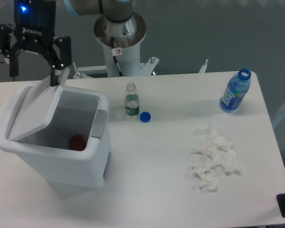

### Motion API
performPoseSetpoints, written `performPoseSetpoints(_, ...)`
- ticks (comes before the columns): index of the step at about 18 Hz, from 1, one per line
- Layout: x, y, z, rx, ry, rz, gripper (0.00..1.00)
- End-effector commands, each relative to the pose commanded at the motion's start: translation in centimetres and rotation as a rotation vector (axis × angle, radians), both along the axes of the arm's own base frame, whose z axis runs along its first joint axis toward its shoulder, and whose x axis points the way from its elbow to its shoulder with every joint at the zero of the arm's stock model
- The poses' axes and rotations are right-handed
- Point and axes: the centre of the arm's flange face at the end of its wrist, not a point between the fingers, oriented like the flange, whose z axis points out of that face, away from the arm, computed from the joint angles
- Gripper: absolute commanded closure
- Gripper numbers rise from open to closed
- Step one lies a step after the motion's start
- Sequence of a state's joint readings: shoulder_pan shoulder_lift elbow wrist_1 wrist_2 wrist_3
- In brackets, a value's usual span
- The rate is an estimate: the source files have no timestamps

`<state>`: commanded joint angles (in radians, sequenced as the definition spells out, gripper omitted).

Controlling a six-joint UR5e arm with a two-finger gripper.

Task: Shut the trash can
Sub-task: 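Push the lid edge forward with the gripper to tip it down, then lower the gripper, pressing the lid down onto the can rim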

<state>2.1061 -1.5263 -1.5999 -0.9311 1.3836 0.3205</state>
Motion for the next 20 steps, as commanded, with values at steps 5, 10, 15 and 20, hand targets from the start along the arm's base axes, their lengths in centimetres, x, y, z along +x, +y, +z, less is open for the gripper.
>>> performPoseSetpoints(5, -1.7, 0.2, -0.8, -0.021, 0.011, 0.010, 0.00)
performPoseSetpoints(10, -2.6, 0.1, -1.8, -0.039, 0.001, 0.027, 0.00)
performPoseSetpoints(15, -2.5, 0.2, -3.5, -0.062, -0.018, 0.025, 0.00)
performPoseSetpoints(20, -2.8, 0.6, -4.3, -0.074, -0.026, 0.022, 0.00)
